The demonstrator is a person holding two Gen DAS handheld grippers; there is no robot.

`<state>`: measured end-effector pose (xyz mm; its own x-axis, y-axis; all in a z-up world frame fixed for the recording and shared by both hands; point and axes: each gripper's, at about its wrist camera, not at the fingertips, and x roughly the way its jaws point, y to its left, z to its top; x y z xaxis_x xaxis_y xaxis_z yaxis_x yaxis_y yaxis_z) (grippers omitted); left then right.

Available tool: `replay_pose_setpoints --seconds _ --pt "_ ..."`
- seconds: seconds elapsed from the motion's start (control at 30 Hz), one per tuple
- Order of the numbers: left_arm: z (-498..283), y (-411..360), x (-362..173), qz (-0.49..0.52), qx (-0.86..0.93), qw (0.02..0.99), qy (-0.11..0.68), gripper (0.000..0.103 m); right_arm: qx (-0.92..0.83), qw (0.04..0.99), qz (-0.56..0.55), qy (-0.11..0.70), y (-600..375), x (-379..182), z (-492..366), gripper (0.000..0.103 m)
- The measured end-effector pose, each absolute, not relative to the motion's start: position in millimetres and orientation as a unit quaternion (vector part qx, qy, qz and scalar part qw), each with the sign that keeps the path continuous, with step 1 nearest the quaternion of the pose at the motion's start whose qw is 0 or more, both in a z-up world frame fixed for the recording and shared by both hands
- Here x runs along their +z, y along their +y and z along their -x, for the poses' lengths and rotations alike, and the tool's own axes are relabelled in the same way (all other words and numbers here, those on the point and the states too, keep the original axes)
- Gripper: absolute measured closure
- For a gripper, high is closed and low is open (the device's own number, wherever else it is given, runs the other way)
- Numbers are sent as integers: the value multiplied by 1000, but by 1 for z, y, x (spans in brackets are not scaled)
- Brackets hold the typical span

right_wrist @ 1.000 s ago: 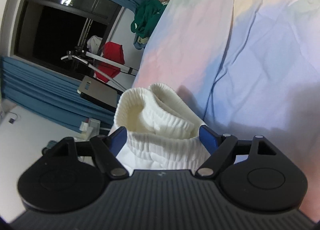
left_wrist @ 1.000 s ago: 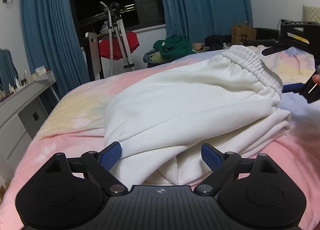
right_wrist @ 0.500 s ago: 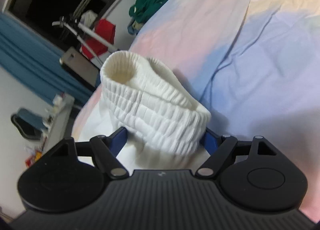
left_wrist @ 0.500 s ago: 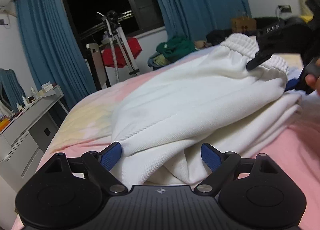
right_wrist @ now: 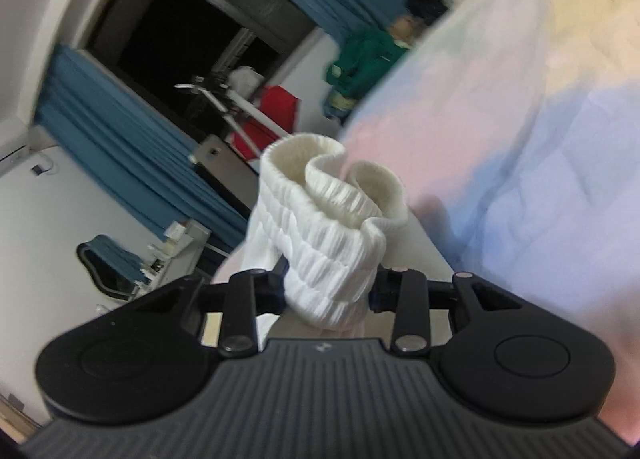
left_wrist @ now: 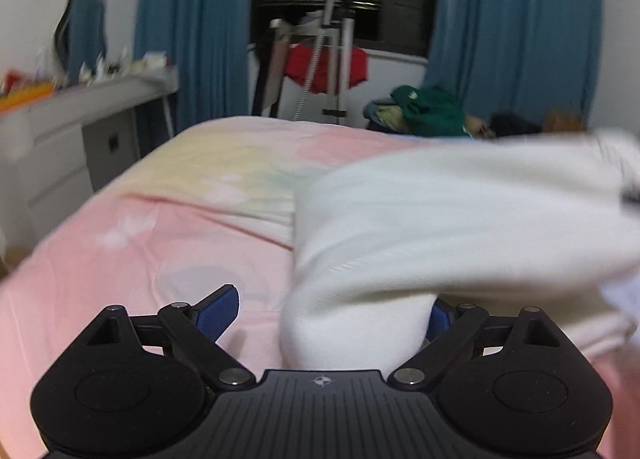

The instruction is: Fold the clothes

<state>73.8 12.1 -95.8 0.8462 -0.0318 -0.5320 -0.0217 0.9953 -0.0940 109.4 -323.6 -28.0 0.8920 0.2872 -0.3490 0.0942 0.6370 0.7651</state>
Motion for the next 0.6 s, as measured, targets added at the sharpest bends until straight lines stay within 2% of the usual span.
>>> replay_pose_setpoints --seconds 0.17,0.37,0.43,0.5,0.57,0.6 --pt "-74 22 -95 77 -5 953 293 9 12 838 -463 289 -331 -67 -113 65" --pt "-70 23 -92 82 -3 952 294 9 26 845 -450 287 -330 -58 -116 61" --pt "-70 25 -91 89 -3 950 298 9 16 850 -429 307 -327 -59 -120 54" --pt "-70 27 -91 96 -2 949 301 9 4 858 -398 325 -324 -61 -123 39" --pt "-70 28 -91 103 -2 947 305 9 -2 866 -370 337 -320 -63 -124 32" --pt "-70 29 -91 107 -1 946 307 9 -5 866 -365 342 -321 -65 -125 20"
